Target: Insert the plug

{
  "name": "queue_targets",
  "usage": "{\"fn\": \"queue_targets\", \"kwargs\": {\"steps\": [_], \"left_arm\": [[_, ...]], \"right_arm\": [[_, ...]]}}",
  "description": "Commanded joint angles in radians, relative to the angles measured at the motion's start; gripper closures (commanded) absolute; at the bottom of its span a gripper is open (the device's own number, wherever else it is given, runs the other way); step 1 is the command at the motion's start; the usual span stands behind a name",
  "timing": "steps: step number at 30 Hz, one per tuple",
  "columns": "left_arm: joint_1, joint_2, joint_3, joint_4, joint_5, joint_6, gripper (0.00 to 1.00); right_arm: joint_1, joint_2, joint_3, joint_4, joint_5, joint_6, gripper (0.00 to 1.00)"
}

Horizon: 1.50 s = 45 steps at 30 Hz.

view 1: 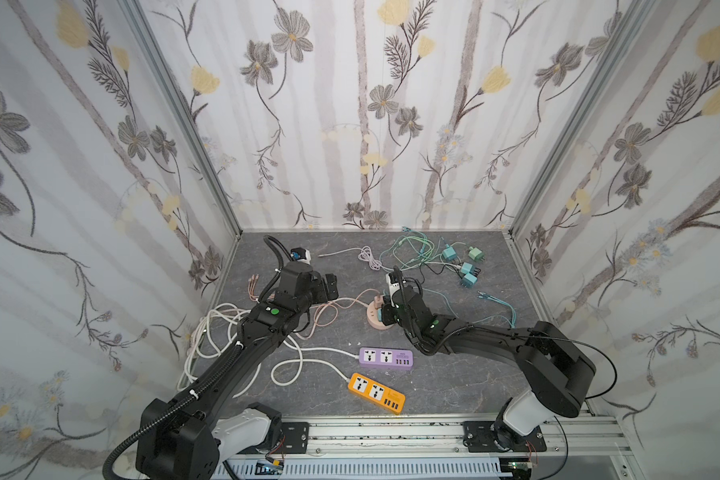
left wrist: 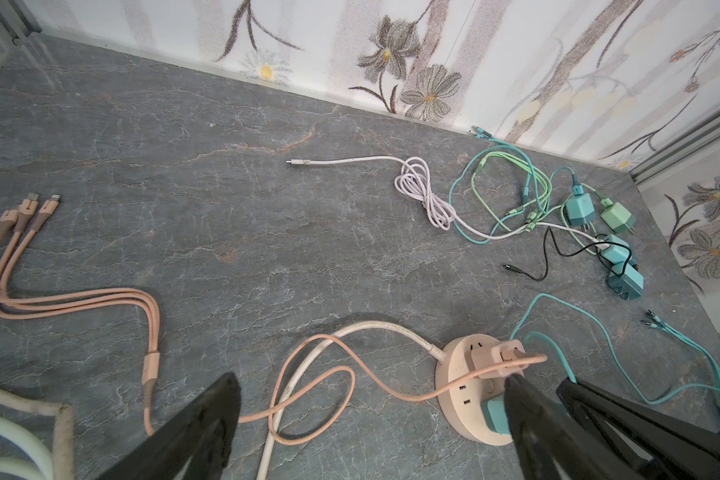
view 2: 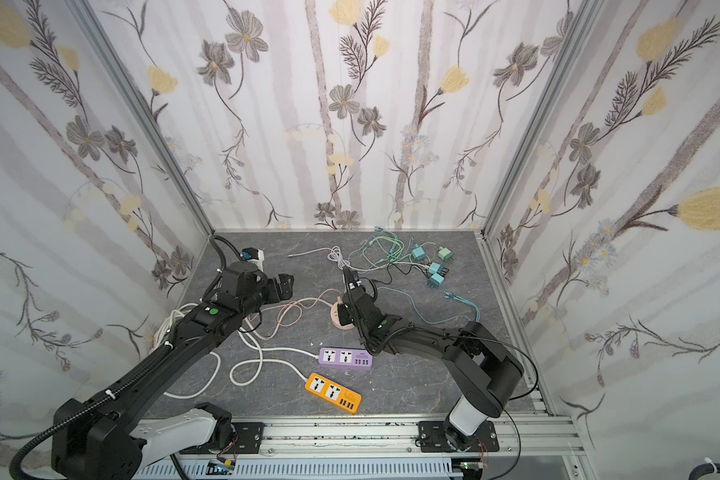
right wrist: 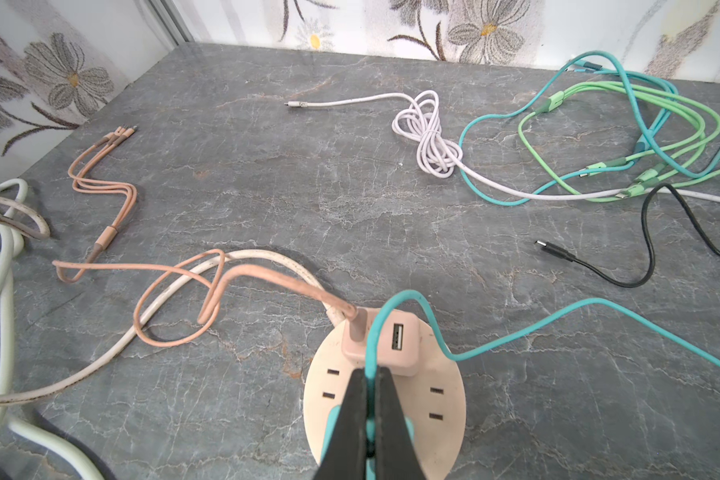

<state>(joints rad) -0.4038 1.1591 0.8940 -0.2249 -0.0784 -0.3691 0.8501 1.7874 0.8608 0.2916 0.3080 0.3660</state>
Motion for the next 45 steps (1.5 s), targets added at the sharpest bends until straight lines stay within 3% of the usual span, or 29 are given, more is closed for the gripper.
{"fn": "queue_targets", "kwargs": {"steps": [1,5,11,12,13,20,25,27,29,32,36,38,45], "left_arm": [[0.002,0.008,0.000,0.004,-0.003,0.002,0.00],[-0.003,0.037,0.001,-0.006,0.036,0.011,0.00],[-0.100,0.079,-0.018,-0.049,-0.008,0.052,0.00],[-0.128,0.082,-0.018,-0.060,-0.032,0.059,0.00],[-0.150,0.086,-0.019,-0.067,-0.047,0.059,0.00],[-0.272,0.170,-0.077,0.015,0.064,-0.023,0.01],[-0.275,0.267,-0.100,0.136,0.188,-0.132,0.12],[-0.275,0.322,-0.072,0.137,0.223,-0.152,0.21],[-0.276,0.363,-0.056,0.148,0.247,-0.172,0.27],[-0.273,0.416,-0.049,0.168,0.243,-0.213,0.30],[-0.256,0.474,-0.024,0.141,0.209,-0.259,0.37],[-0.246,0.495,-0.020,0.150,0.223,-0.260,0.38],[-0.196,0.602,0.057,0.126,0.278,-0.191,0.42]], "right_arm": [[0.001,0.022,-0.021,-0.158,-0.007,-0.001,1.00],[0.003,-0.033,-0.028,-0.141,-0.026,-0.014,0.97],[0.001,-0.135,-0.009,-0.167,-0.108,-0.041,0.27],[0.000,-0.153,-0.010,-0.177,-0.127,-0.048,0.02],[0.001,-0.170,-0.012,-0.188,-0.132,-0.048,0.01],[-0.022,-0.324,-0.100,-0.253,-0.019,0.132,0.00],[-0.178,-0.334,-0.153,-0.309,-0.259,0.247,0.01],[-0.240,-0.309,-0.186,-0.278,-0.352,0.315,0.09],[-0.283,-0.276,-0.200,-0.251,-0.429,0.357,0.25],[-0.314,-0.198,-0.171,-0.257,-0.528,0.365,0.44],[-0.313,-0.091,-0.139,-0.250,-0.564,0.368,0.82],[-0.313,-0.047,-0.117,-0.232,-0.606,0.366,0.91],[-0.313,0.125,-0.017,-0.153,-0.733,0.345,0.93]]}}
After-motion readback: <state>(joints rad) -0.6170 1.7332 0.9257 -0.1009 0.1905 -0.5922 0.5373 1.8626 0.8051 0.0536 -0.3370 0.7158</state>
